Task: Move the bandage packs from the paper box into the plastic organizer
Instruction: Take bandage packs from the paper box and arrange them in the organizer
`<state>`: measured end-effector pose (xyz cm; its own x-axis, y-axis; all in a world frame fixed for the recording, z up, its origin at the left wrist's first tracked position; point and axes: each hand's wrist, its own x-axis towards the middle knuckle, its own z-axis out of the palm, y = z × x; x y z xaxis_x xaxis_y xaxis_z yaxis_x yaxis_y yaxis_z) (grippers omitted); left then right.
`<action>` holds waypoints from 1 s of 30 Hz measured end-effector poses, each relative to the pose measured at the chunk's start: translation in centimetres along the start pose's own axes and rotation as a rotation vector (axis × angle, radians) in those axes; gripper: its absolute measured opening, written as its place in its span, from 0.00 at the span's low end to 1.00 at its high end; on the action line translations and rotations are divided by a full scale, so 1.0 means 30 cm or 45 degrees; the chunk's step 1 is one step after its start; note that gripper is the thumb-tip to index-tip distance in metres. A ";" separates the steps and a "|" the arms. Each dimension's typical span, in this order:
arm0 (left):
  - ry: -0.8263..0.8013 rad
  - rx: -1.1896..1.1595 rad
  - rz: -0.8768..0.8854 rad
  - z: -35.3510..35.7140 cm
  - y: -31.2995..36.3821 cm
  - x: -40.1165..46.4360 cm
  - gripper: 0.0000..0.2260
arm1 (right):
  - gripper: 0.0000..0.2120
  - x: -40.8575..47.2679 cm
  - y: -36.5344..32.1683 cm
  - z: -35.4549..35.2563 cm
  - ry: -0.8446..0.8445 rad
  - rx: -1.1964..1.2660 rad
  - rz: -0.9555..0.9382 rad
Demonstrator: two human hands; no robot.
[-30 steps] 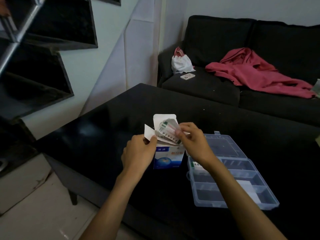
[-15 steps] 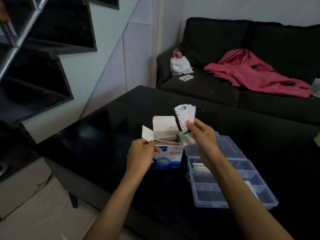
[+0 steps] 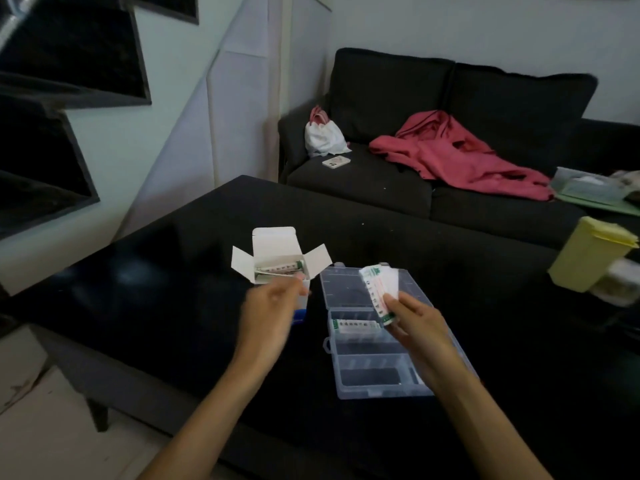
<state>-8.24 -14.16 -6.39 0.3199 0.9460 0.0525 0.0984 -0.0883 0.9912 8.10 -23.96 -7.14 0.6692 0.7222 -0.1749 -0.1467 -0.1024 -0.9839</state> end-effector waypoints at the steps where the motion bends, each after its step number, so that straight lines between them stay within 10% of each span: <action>1: -0.181 0.049 -0.038 0.034 -0.003 -0.018 0.10 | 0.07 0.001 0.007 0.008 -0.023 -0.009 0.020; 19: -0.380 -0.206 -0.441 0.104 -0.034 0.040 0.06 | 0.07 0.024 0.005 -0.003 -0.257 0.177 0.192; 24: -0.247 0.252 -0.202 0.061 -0.064 0.084 0.09 | 0.09 0.082 0.004 -0.042 0.011 -0.427 -0.240; 30: -0.258 0.313 -0.161 0.052 -0.085 0.094 0.11 | 0.04 0.190 0.010 -0.039 -0.302 -1.277 -0.623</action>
<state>-6.10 -11.74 -8.96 0.4692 0.8751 -0.1187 0.3659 -0.0703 0.9280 12.72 -20.66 -8.48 0.3240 0.9353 0.1421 0.8115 -0.1976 -0.5499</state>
